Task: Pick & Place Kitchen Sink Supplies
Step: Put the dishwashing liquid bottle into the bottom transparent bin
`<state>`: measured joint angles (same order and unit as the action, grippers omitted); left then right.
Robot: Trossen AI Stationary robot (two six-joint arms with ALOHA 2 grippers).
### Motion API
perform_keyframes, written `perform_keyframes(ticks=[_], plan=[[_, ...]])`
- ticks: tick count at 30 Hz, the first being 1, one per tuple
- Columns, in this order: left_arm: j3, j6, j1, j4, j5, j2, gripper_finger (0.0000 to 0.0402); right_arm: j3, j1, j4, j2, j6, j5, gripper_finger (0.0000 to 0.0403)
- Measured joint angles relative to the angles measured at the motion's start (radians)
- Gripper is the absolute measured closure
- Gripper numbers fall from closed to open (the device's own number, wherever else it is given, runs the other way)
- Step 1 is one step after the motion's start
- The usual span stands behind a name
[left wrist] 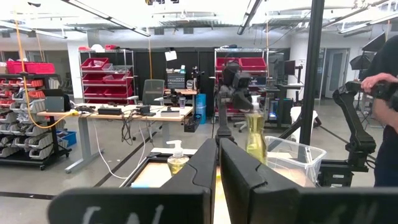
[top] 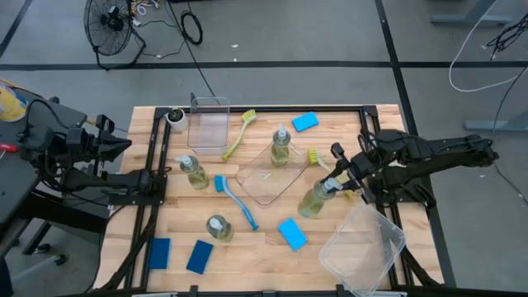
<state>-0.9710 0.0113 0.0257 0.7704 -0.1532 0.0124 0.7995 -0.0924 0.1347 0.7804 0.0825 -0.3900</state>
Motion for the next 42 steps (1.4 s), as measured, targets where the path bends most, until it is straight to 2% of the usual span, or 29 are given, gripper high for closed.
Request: perform_keyframes(ticks=[7, 17, 22, 33, 37, 42], plan=[[0.0, 0.0, 0.0, 0.0, 0.0, 0.0, 0.0376, 0.119, 0.07, -0.001, 0.082, 0.083, 0.036, 0.0305], [0.0, 0.0, 0.0, 0.0, 0.0, 0.0, 0.0376, 0.121, 0.254, -0.013, 0.148, 0.116, 0.103, 0.0305], [0.0, 0.0, 0.0, 0.0, 0.0, 0.0, 0.0376, 0.121, 0.31, -0.013, 0.179, 0.135, 0.121, 0.0305], [0.0, 0.0, 0.0, 0.0, 0.0, 0.0, 0.0376, -0.059, 0.319, -0.186, 0.168, 0.067, 0.112, 0.0305], [0.0, 0.0, 0.0, 0.0, 0.0, 0.0, 0.0376, -0.114, 0.319, -0.272, 0.167, 0.039, 0.143, 0.0305], [0.0, 0.0, 0.0, 0.0, 0.0, 0.0, 0.0376, -0.18, 0.319, -0.288, 0.167, 0.034, 0.151, 0.0305]])
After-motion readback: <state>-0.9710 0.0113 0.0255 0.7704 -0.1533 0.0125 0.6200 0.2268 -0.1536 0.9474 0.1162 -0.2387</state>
